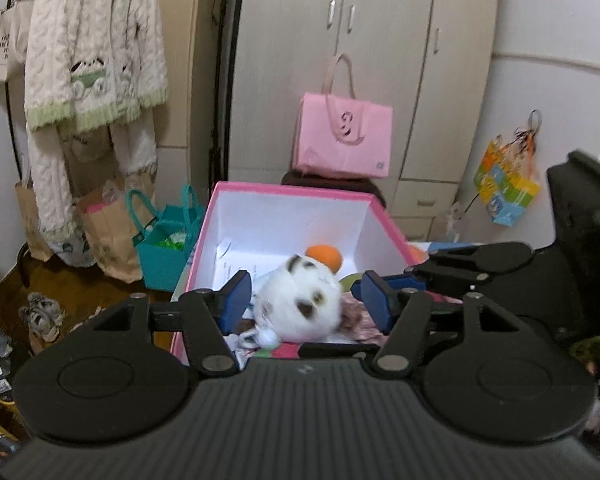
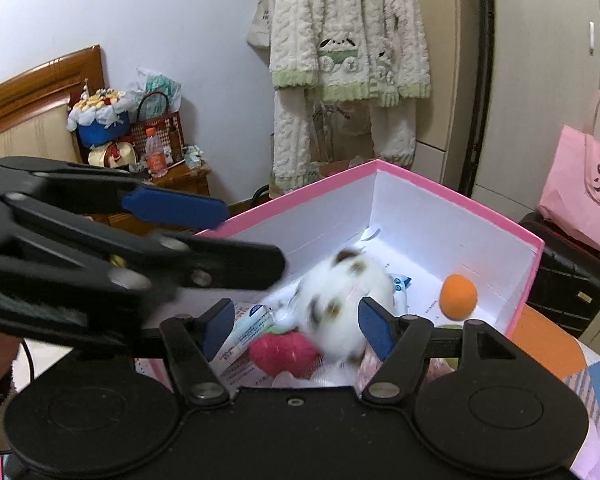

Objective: Organize soft objects
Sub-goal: 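Open the left gripper to drop the panda plush into the shoebox, then move the left gripper toward the lilac plush on the bed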

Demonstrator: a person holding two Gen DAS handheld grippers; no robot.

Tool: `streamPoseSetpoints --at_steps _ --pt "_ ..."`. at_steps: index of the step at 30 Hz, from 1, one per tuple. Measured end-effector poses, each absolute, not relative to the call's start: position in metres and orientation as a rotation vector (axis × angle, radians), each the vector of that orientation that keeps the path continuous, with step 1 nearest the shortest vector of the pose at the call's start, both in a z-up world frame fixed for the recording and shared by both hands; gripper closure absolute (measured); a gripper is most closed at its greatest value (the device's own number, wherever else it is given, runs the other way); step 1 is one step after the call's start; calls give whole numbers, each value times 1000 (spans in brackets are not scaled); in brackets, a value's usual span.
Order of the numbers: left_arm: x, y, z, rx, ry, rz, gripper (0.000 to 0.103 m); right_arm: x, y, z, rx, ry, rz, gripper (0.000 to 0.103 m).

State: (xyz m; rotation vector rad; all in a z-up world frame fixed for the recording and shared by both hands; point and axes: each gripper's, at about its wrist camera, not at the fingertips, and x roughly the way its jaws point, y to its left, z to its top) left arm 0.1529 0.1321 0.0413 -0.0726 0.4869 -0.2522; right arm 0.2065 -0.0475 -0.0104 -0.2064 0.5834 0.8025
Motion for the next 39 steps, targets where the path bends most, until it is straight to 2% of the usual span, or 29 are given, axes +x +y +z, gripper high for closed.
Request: streamPoseSetpoints --at_steps 21,23,39 --pt "70 104 70 55 484 -417 39 113 -131 17 -208 541 690 30" --pt "62 96 71 67 476 -446 34 105 -138 18 -216 540 677 30" --pt "51 7 65 152 550 -674 31 55 -219 5 -202 522 555 27"
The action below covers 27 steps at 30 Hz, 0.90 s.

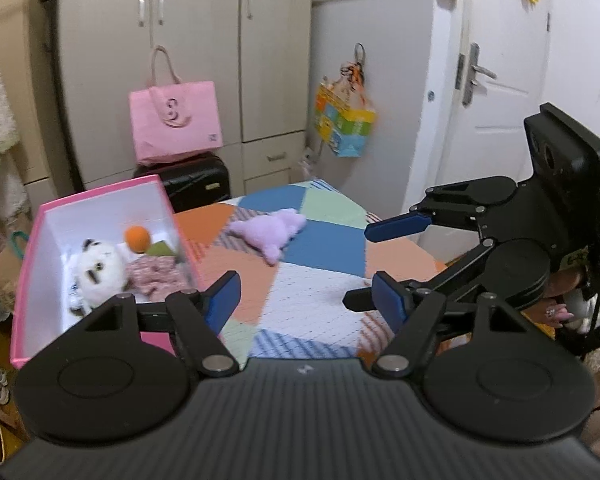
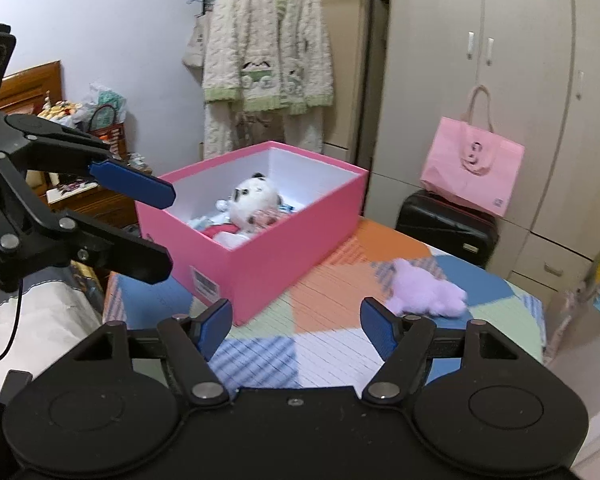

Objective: Organize soft objects
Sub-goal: 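Move the left gripper toward the lilac plush on the bed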

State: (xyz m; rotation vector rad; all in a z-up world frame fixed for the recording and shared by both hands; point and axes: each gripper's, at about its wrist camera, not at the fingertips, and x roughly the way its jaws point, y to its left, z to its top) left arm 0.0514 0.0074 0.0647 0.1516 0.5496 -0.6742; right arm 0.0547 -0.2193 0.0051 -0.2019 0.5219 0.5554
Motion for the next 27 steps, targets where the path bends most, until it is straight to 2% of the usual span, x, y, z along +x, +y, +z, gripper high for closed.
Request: streamPoseSetpoints --at_steps 11,14,20,27 --pt "76 -62 48 141 615 -766 26 72 -274 -19 -168 505 473 26" --pt "87 -76 42 130 616 -766 17 85 -284 -28 -177 502 443 26" --pt "120 -86 24 63 617 -674 15 117 -295 -50 -177 491 471 24" --pt "174 -98 -5 32 668 -557 15 156 -300 -67 -138 462 536 16"
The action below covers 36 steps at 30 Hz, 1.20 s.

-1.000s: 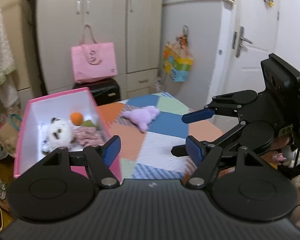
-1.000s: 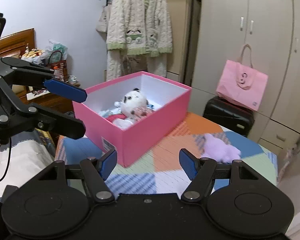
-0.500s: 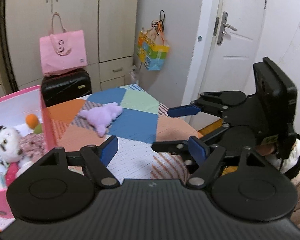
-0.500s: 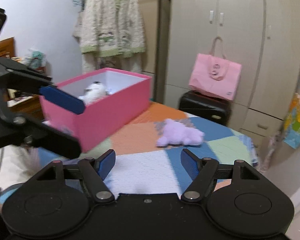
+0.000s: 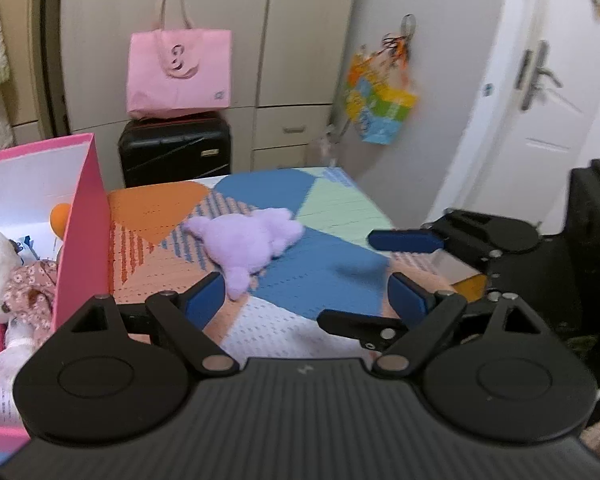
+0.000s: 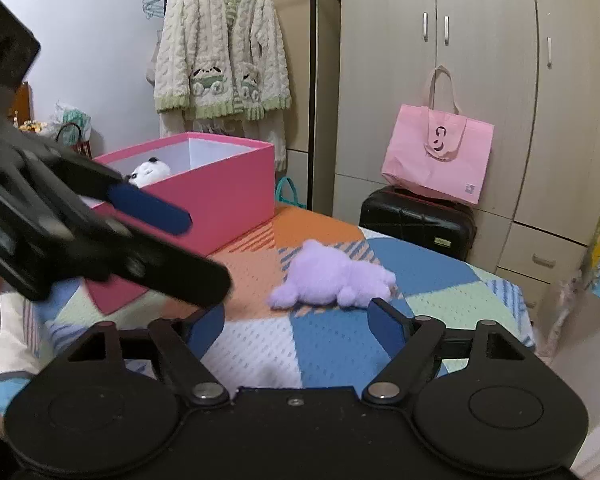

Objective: Organize soft objects
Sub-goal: 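Move the left gripper toward the lilac plush on the bed, then close the left gripper on the lilac plush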

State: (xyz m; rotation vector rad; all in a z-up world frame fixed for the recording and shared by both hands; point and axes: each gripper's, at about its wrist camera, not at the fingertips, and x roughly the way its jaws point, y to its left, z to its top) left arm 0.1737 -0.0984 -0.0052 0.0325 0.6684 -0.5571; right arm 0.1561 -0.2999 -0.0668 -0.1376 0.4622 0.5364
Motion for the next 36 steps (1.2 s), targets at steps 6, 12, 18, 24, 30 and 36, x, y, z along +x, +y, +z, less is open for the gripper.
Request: streamPoseSetpoints --at_steps 6,12,18,24,30,36 --pt "213 -107 -28 -34 718 -530 15 185 -294 -78 -193 450 513 11" --pt "244 -116 -42 -51 728 -492 17 234 -301 -88 -131 558 535 11" --pt "276 -111 -51 -112 757 -414 18 272 -307 -107 -61 634 539 11" --pt "296 -108 -62 -177 783 -346 22 283 -302 -114 -18 641 584 11" --pt "309 -100 -80 -273 856 -381 39 290 -291 -117 -64 657 608 11" --pt "308 -104 -84 -254 846 -353 37 295 -292 -120 -17 675 599 11"
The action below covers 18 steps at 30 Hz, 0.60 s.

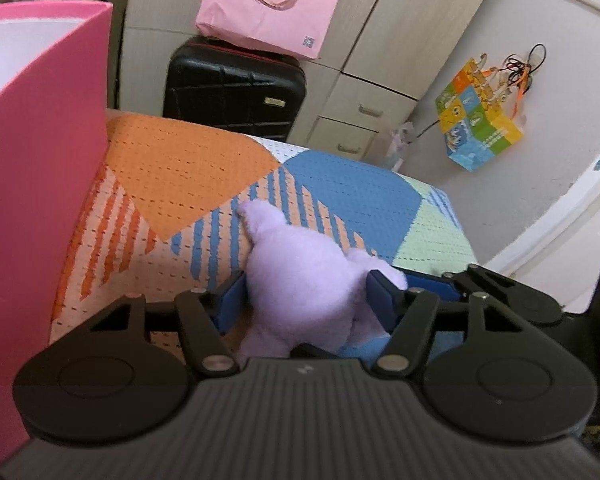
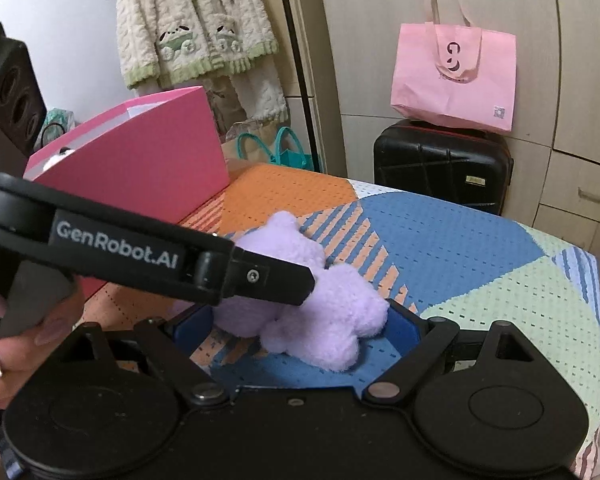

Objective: Organize soft objects
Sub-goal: 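Close the left gripper on the lilac plush, then lift the lilac plush with the left gripper and carry it over the shoebox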

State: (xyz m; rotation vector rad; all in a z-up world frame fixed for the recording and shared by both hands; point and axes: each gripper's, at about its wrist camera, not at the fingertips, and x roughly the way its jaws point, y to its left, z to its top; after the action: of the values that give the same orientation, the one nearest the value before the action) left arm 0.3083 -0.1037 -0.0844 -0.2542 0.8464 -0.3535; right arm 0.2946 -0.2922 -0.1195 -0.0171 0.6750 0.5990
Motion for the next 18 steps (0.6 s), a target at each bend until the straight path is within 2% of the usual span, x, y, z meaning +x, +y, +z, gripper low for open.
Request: streamPoseSetpoints --at_steps 5,18 --pt "304 -106 -81 -241 840 -365 49 293 -284 -120 -79 684 582 10" --pt "292 -119 -79 -199 795 -401 50 287 -279 -121 -141 656 513 16"
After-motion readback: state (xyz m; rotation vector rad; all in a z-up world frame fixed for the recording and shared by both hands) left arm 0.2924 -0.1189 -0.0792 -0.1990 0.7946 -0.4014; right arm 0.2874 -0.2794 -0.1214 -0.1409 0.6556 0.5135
